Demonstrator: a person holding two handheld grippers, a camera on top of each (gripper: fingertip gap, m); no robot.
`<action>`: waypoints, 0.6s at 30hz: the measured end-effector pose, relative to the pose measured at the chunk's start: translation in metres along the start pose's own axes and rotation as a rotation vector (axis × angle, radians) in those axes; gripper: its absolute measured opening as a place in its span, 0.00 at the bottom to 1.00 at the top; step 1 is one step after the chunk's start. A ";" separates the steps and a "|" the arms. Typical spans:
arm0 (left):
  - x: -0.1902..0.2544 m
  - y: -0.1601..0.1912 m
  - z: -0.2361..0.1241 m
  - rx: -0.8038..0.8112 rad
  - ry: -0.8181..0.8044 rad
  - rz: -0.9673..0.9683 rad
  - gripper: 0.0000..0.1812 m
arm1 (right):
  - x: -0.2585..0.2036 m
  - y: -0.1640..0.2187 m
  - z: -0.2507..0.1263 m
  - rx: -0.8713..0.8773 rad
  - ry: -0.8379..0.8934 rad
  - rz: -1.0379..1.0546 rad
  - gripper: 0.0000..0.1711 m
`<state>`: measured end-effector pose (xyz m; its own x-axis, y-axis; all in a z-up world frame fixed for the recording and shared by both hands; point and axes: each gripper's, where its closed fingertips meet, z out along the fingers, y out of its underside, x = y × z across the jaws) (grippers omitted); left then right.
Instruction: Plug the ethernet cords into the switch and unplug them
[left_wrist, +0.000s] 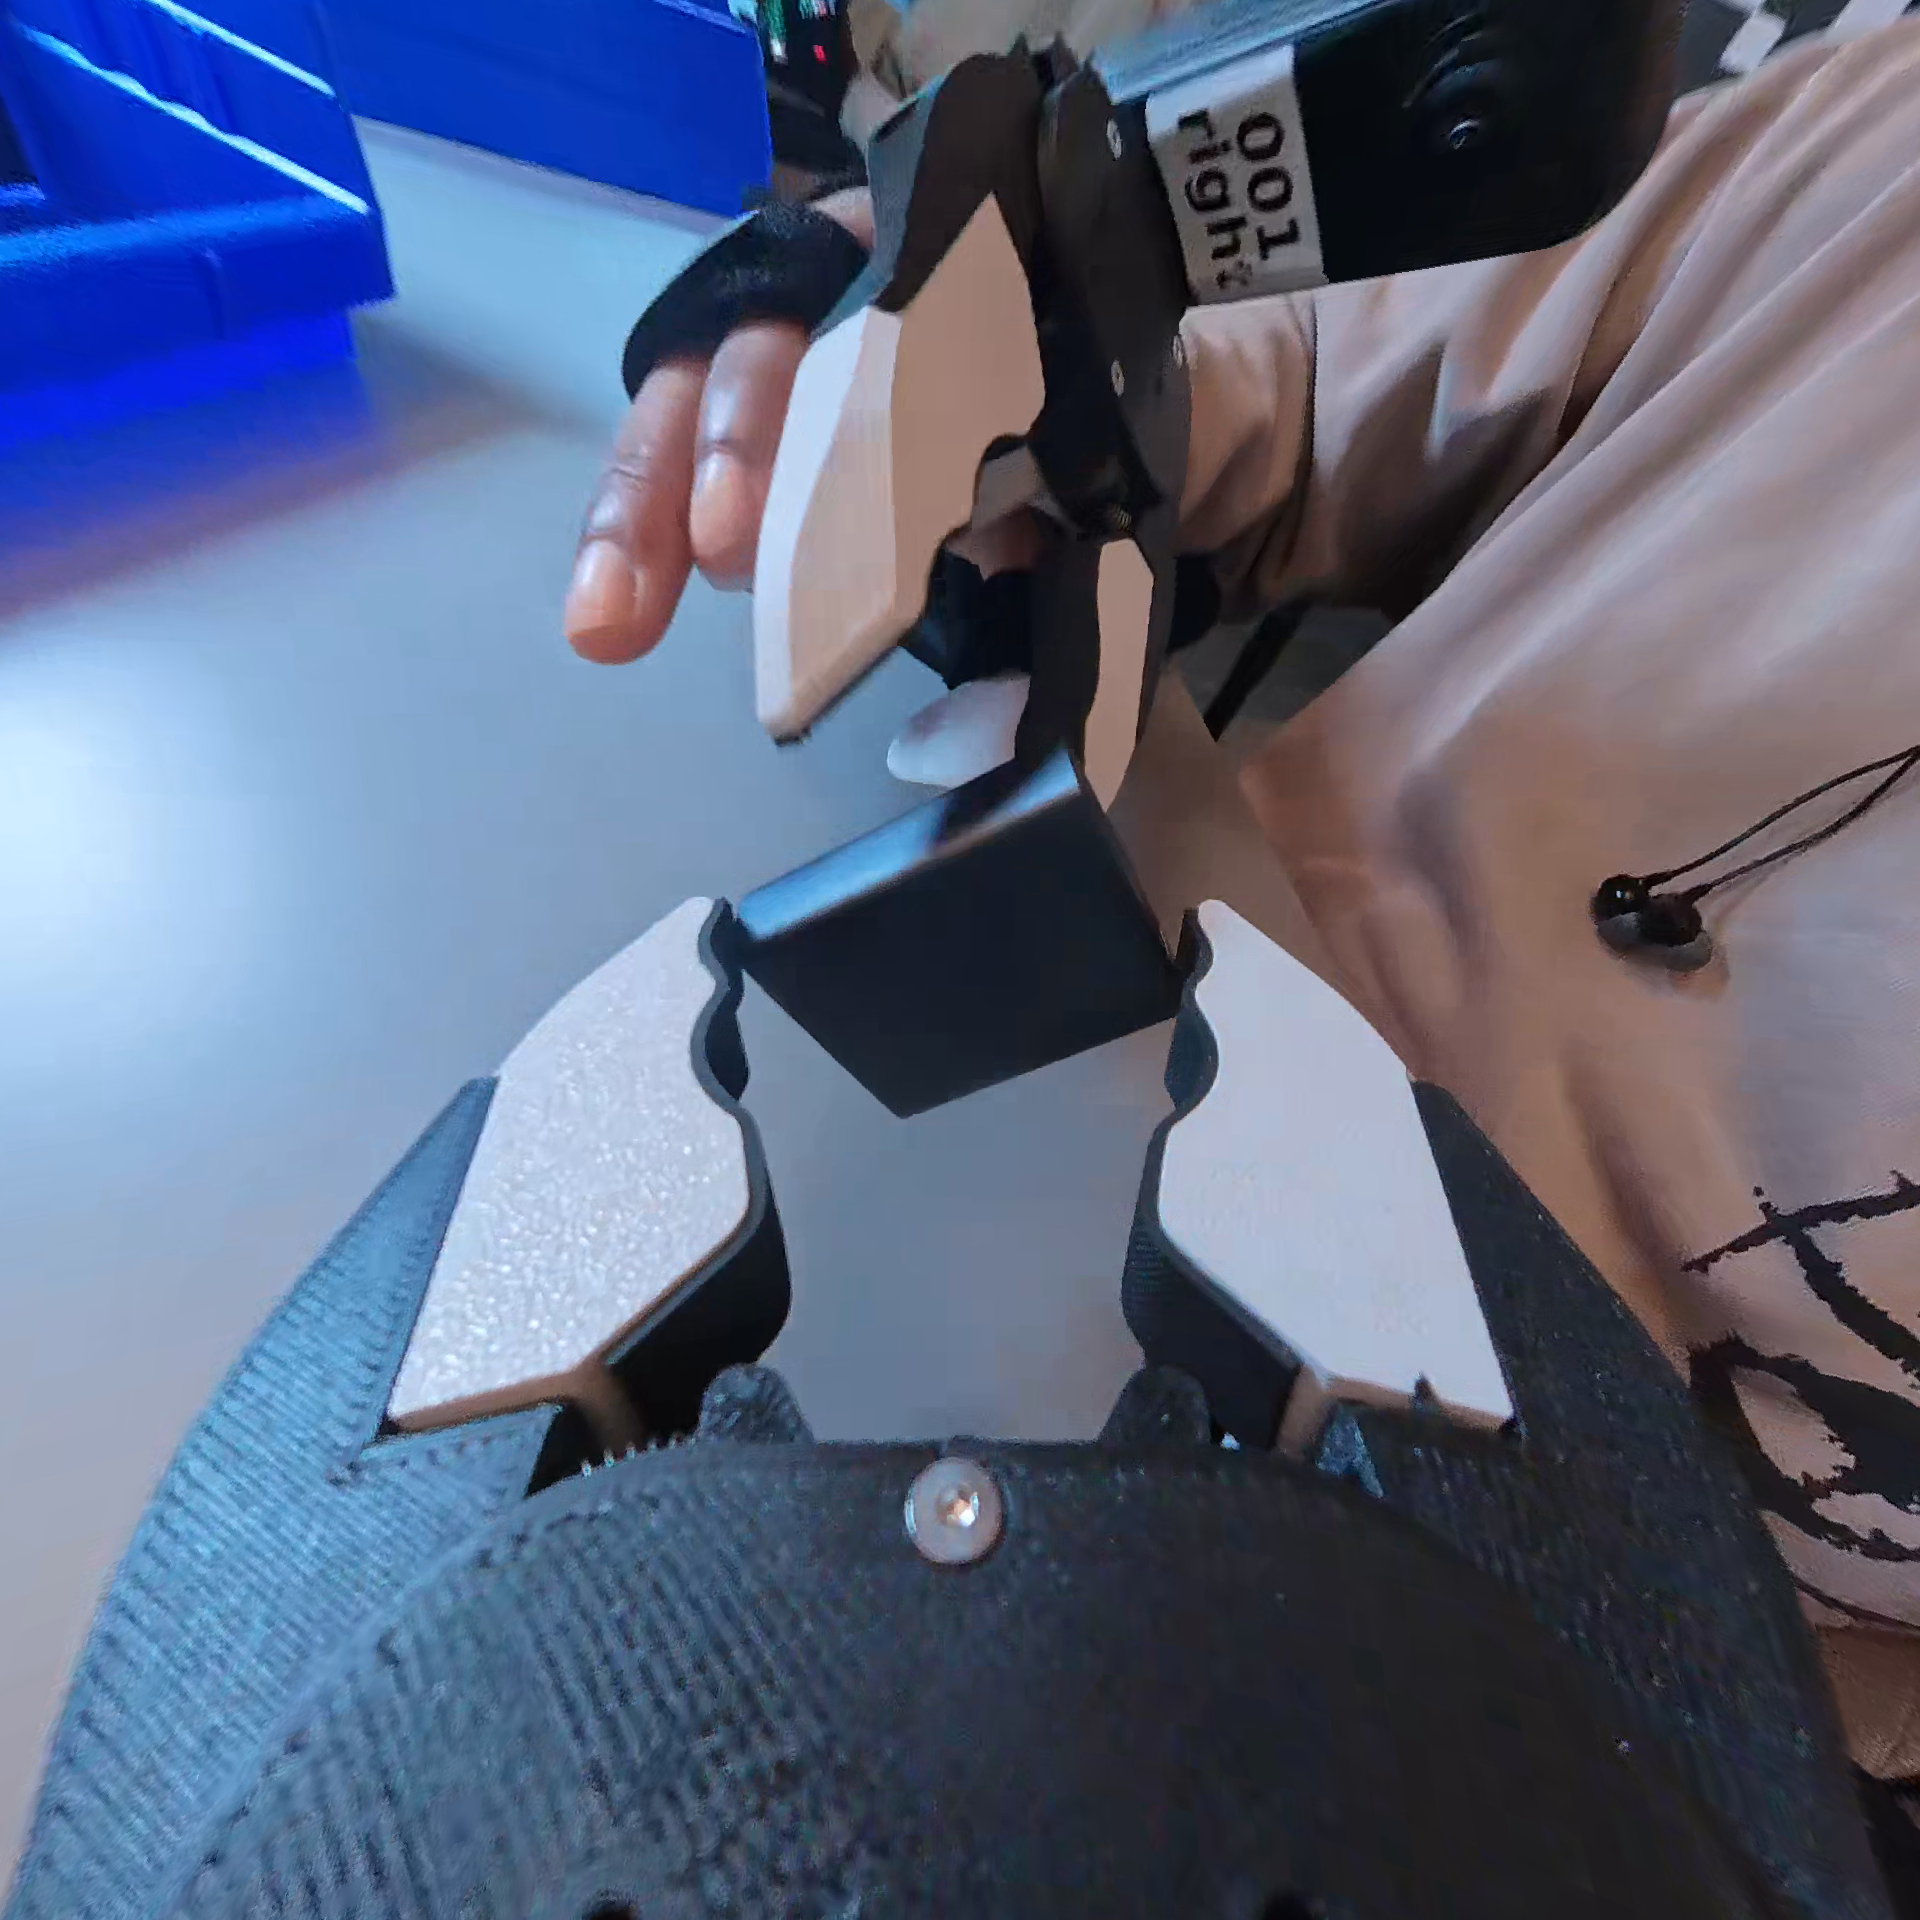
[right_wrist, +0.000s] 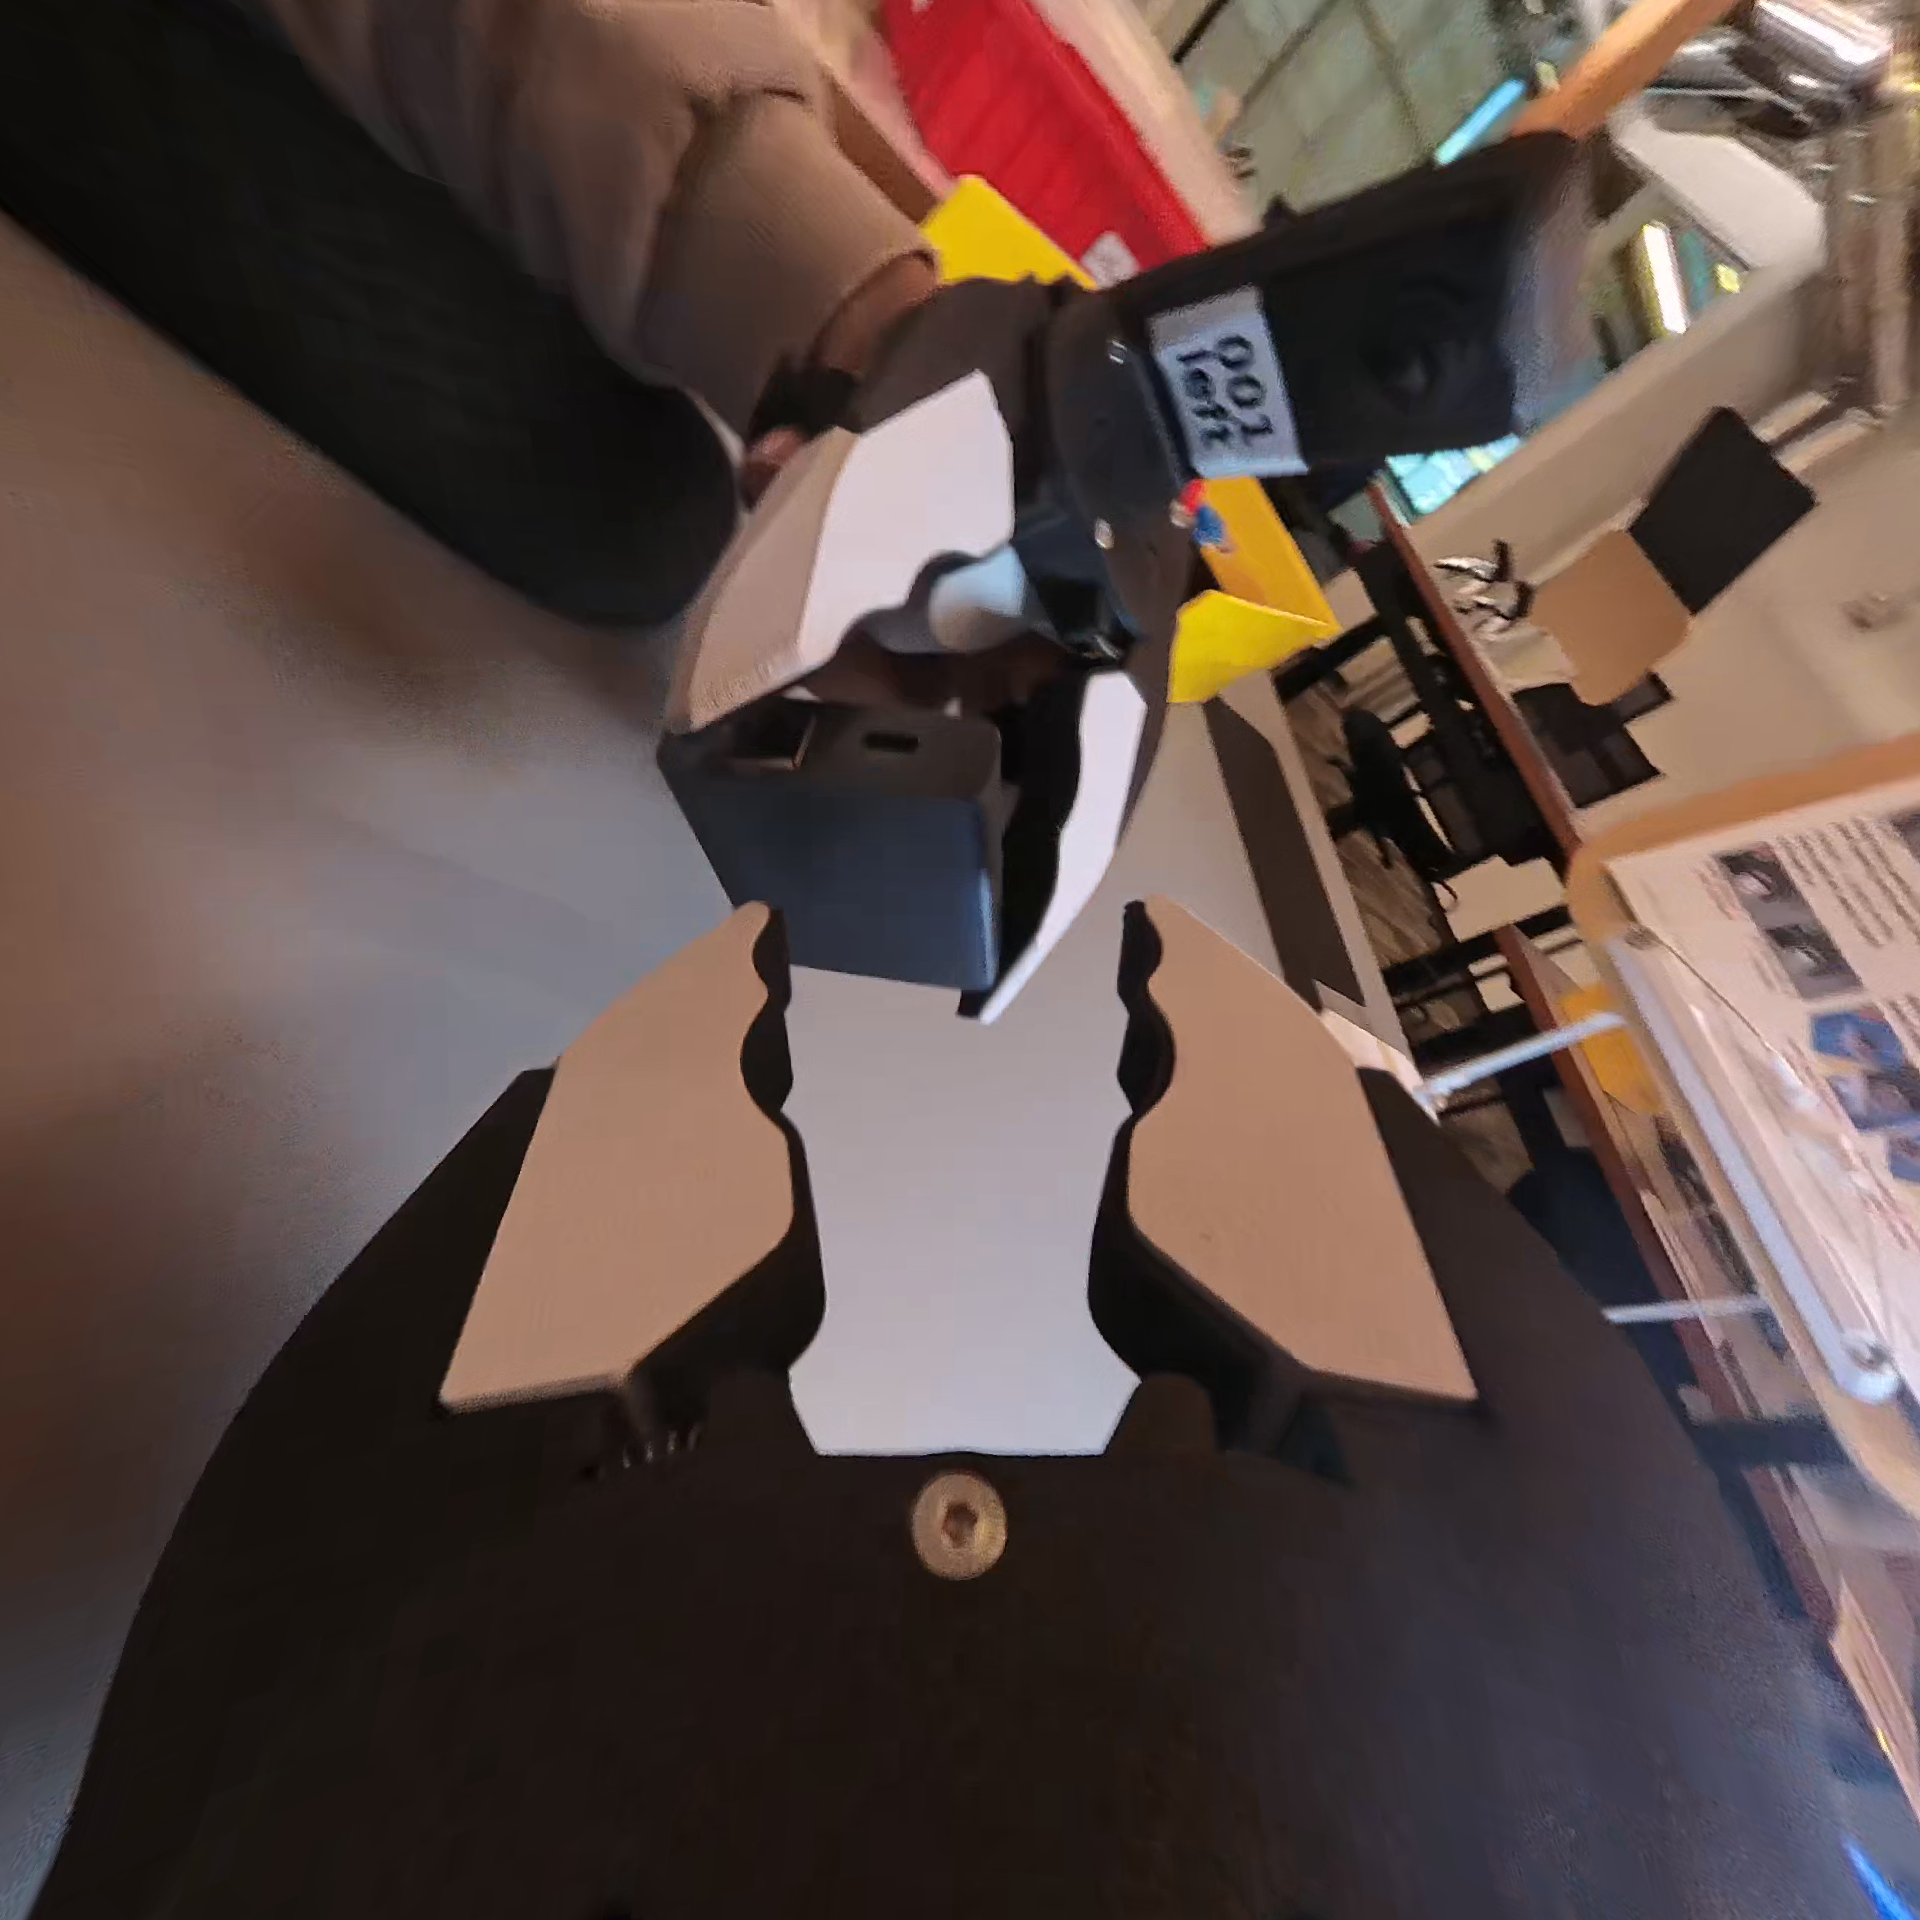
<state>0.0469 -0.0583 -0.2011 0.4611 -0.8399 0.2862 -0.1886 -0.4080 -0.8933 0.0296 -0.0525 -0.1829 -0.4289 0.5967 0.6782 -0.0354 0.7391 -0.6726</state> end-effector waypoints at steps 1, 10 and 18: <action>0.003 0.003 0.003 -0.016 0.009 0.002 0.44 | -0.008 -0.002 0.002 0.000 -0.034 -0.030 0.35; 0.007 -0.004 -0.004 0.037 0.005 0.003 0.37 | -0.025 -0.004 0.011 -0.004 -0.056 -0.123 0.16; -0.010 -0.009 -0.026 0.002 -0.254 0.210 0.34 | 0.001 0.016 -0.004 0.014 -0.044 0.177 0.11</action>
<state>0.0213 -0.0556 -0.1871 0.6139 -0.7894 0.0003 -0.3013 -0.2346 -0.9242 0.0319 -0.0390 -0.1917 -0.4686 0.7028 0.5353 0.0318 0.6189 -0.7848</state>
